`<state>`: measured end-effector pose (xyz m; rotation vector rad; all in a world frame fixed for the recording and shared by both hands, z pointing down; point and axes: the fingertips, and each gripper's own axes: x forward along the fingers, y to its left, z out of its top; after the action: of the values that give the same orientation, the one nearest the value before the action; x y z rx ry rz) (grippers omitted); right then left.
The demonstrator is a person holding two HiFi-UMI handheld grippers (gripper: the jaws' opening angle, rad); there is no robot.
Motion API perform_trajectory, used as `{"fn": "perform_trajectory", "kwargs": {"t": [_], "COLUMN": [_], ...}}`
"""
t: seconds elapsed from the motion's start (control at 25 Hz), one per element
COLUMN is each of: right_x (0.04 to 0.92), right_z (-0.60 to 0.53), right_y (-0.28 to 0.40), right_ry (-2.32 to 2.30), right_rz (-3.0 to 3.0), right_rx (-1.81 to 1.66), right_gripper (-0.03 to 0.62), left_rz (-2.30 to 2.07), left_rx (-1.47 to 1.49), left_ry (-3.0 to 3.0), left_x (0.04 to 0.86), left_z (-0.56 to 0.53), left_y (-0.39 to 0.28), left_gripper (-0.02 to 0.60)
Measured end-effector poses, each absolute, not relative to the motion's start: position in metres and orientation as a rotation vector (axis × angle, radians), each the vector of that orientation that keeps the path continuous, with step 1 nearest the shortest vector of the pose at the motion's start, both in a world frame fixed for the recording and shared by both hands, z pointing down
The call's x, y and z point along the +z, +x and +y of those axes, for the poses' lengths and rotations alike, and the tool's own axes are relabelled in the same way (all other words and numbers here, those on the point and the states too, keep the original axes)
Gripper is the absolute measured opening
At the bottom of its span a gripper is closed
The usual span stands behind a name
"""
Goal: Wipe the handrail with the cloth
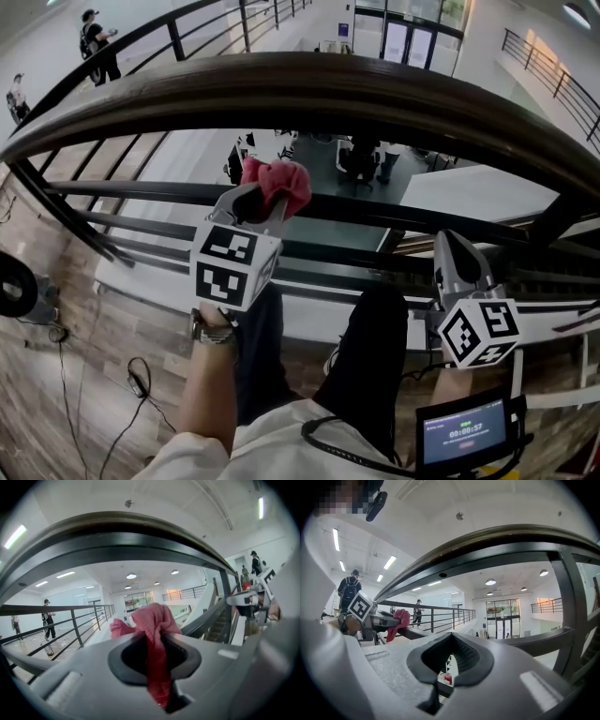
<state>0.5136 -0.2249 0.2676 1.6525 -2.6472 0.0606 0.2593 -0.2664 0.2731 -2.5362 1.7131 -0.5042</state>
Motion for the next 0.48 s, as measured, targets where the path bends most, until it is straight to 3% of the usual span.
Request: {"fn": "perform_trajectory", "kwargs": {"t": [0.48], "right_x": [0.274], "right_z": [-0.219], "right_y": [0.565], "right_ry": [1.682], "right_rz": [-2.614], "right_rx": [0.075], "right_gripper": [0.003], "left_rz": [1.657], "left_rx": [-0.510], "left_ry": [-2.577], "left_x": [0.283], "left_z": [-0.273], "left_y": [0.305], "left_gripper": [0.072]}}
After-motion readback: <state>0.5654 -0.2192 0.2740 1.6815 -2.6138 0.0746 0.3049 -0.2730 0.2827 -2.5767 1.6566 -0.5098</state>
